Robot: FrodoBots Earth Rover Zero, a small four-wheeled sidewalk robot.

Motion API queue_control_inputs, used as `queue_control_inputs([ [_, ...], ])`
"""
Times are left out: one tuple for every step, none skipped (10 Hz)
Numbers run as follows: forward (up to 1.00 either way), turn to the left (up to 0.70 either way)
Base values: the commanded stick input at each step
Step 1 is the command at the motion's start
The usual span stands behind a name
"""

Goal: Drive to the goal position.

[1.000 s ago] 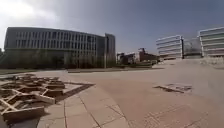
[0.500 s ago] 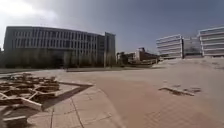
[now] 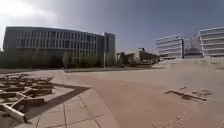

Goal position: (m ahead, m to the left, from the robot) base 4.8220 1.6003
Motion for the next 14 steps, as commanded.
queue_control_inputs([
  [0.70, 0.00],
  [0.70, 0.00],
  [0.70, 0.00],
  [0.70, 0.00],
  [0.70, 0.00],
  [0.70, 0.00],
  [0.70, 0.00],
  [0.70, 0.00],
  [0.70, 0.00],
  [0.70, 0.00],
  [0.70, 0.00],
  [0.70, 0.06],
  [0.70, 0.12],
  [0.70, 0.17],
])
